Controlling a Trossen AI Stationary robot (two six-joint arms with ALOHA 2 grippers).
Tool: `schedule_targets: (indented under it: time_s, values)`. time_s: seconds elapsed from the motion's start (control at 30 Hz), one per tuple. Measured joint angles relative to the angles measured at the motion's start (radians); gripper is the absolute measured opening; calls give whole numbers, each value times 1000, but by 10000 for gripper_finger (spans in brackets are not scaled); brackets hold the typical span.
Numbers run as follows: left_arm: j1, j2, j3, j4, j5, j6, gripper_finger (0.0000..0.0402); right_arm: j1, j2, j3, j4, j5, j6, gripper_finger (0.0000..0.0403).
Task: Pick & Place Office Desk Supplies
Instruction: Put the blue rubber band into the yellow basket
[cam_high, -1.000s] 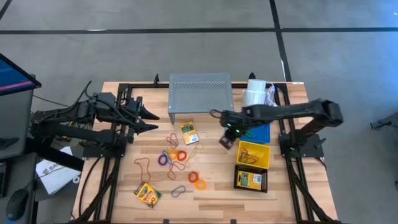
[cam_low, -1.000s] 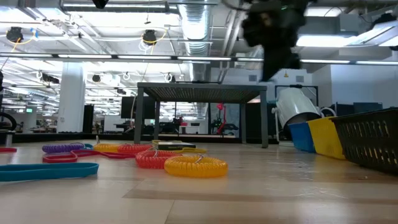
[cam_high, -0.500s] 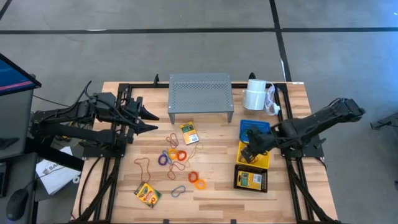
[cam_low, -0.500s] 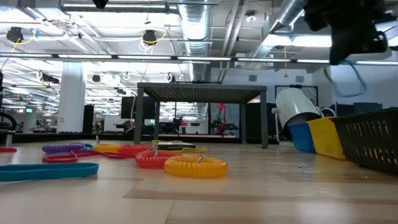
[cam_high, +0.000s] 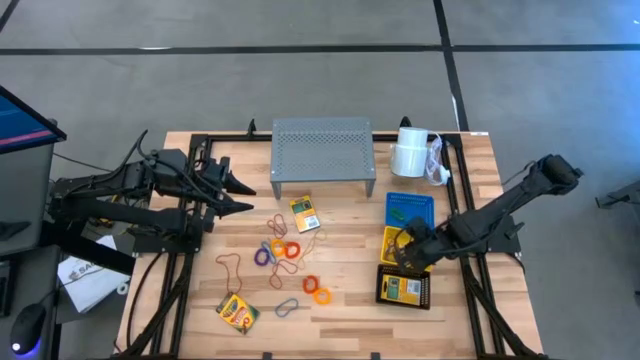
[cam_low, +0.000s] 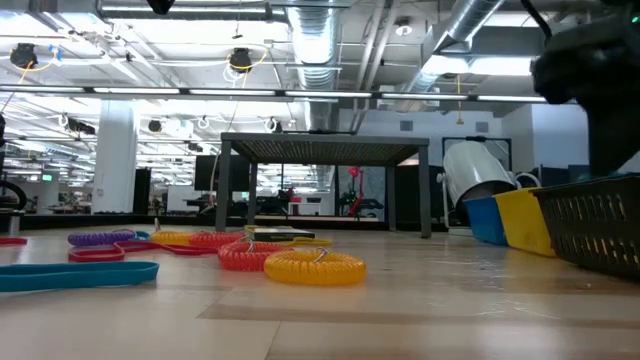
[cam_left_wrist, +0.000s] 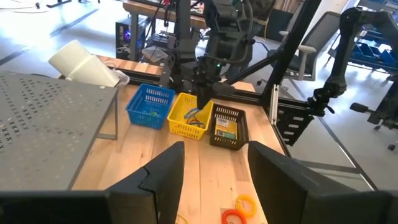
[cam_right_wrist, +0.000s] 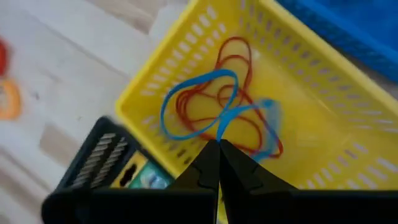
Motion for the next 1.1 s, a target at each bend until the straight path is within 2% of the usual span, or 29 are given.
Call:
schedule_targets:
  time_s: [0.37,0.47,0.63,0.93,1.0,1.1]
  values:
    - [0,0,0,-1,0,0,173,-19,0,-30,36,17,30,1]
    - [0,0,0,-1,0,-4,173,-30,0,-30,36,16,52,12]
    - [0,0,0,-2,1,-5,173,-31,0,-30,38,16,53,71]
    - [0,0,0,-2,12,-5,173,-31,-10,-30,107,-5,86,227]
    - [0,0,0,-2,20,-6,173,-31,-17,-30,106,-14,126,245]
    - [0,0,0,-2,23,-6,173,-35,-36,-28,72,-31,176,247]
